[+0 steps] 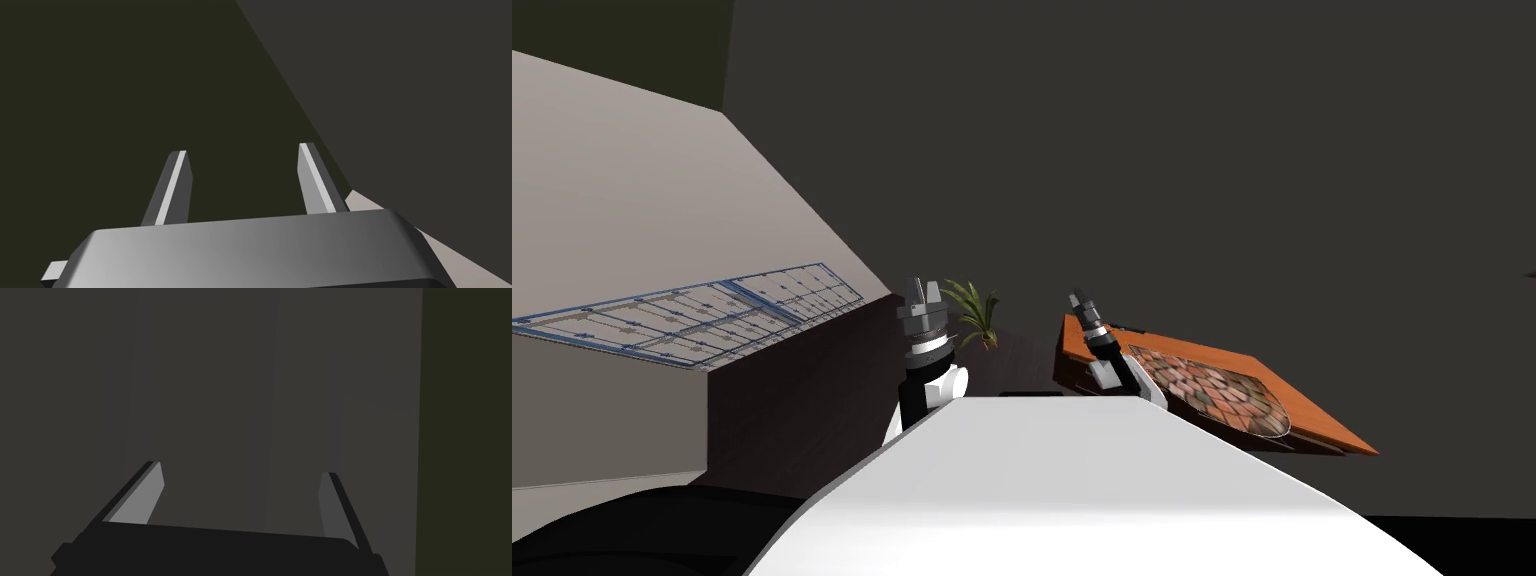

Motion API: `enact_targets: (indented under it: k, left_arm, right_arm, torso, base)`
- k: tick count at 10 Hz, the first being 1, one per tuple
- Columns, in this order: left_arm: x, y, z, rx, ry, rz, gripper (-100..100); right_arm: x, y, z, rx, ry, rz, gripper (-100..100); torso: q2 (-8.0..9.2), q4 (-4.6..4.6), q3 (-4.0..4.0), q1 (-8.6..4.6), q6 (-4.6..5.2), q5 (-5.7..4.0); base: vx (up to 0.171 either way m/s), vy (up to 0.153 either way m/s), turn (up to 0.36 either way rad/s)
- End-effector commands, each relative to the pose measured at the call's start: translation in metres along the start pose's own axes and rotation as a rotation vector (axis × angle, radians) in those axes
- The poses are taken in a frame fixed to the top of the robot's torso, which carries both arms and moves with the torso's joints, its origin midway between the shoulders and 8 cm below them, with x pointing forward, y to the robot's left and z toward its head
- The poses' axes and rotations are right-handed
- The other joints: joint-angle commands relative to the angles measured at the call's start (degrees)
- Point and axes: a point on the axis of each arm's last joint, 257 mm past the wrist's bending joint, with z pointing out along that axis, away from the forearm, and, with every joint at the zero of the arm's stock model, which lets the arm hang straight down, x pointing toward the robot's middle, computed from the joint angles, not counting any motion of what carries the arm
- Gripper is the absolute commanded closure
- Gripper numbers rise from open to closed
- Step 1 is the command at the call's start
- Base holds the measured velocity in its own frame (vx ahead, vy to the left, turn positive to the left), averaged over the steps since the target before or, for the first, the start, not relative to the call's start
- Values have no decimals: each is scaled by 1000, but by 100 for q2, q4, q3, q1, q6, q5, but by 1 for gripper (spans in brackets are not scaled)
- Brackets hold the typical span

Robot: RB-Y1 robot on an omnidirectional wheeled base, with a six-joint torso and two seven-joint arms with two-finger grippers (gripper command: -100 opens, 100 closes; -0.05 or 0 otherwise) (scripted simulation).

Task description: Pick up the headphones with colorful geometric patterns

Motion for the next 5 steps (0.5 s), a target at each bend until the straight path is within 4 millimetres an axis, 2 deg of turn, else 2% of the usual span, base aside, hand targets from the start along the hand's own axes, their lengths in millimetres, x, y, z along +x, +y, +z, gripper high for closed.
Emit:
enact_targets:
  k: [1,2,4,5]
  left_arm:
    - [0,0,0,0,0,0,0]
    - [0,0,0,0,0,0,0]
    - [0,0,0,0,0,0,0]
    - [0,0,0,0,0,0,0]
  right_arm:
    - [21,-16,2,21,80,-89,-100]
    - [23,-19,1,26,85,-97,-100]
    - [50,-41,0,45,193,-225,-100]
    - [51,-50,-3,62,202,-234,-100]
  torso:
    - [0,0,0,0,0,0]
    - [0,0,-1,3,-1,0]
    - [-4,-1,-3,4,1,1]
    - [-4,-1,-3,4,0,1]
  base:
    - [-54,20,128]
    - [-43,23,61]
    - [-42,25,78]
    - [-30,17,48]
